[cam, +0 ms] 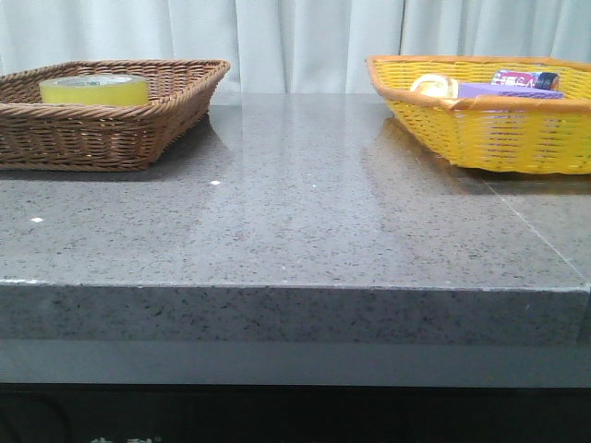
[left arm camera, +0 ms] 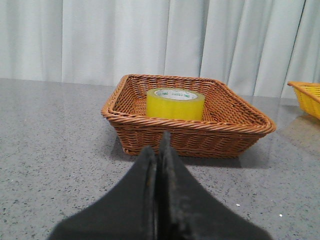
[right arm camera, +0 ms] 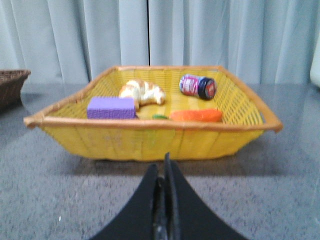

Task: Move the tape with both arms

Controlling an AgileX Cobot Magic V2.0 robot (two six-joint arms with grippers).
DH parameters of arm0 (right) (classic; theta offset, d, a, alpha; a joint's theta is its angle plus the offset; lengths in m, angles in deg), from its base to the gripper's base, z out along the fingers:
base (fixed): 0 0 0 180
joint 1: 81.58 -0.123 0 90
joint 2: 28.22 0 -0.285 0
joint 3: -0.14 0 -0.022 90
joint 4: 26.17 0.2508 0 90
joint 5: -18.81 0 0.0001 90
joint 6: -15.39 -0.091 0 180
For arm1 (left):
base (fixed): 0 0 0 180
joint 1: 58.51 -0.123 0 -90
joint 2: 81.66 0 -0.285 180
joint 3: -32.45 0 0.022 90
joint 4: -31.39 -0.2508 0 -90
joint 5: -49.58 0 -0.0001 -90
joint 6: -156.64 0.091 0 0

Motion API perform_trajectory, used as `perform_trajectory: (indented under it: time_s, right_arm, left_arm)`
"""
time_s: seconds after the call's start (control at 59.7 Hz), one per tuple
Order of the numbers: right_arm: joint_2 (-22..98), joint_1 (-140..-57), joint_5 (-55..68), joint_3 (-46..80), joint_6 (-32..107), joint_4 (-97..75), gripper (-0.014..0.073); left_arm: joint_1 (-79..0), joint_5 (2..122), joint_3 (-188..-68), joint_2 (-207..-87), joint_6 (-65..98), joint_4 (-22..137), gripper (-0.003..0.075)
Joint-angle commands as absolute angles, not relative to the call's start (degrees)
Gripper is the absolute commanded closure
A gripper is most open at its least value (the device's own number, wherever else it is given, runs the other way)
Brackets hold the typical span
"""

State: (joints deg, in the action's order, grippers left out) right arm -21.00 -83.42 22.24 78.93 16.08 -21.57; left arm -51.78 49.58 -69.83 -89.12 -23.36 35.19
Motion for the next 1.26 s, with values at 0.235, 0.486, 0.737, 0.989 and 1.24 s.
perform_trajectory:
  time_s: [0.235,0.486,0.737,0.989,1.24]
  right_arm:
    - [-22.6,-80.0,28.5,77.5,14.9,-22.5,0.0662]
    - [-22.6,-80.0,28.4,77.5,14.9,-22.5,0.0662]
    - [-22.6,-80.0,28.4,77.5,14.9,-22.5,0.0662]
    - [-22.6,-80.0,28.4,77.5,14.9,-22.5,0.0662]
    - [-22.6,-80.0,28.4,77.5,14.9,-22.5,0.0662]
  left_arm:
    - [-51.7,44.9,-67.6,-88.2,-23.7,35.4,0.0740]
    - [-51.7,44.9,-67.6,-88.2,-23.7,35.4,0.0740]
    - [-51.7,44.9,-67.6,-88.2,-23.7,35.4,0.0740]
    - [-51.7,44.9,-67.6,-88.2,-23.7,35.4,0.0740]
    - [-51.7,44.9,-67.6,-88.2,-23.7,35.4,0.0740]
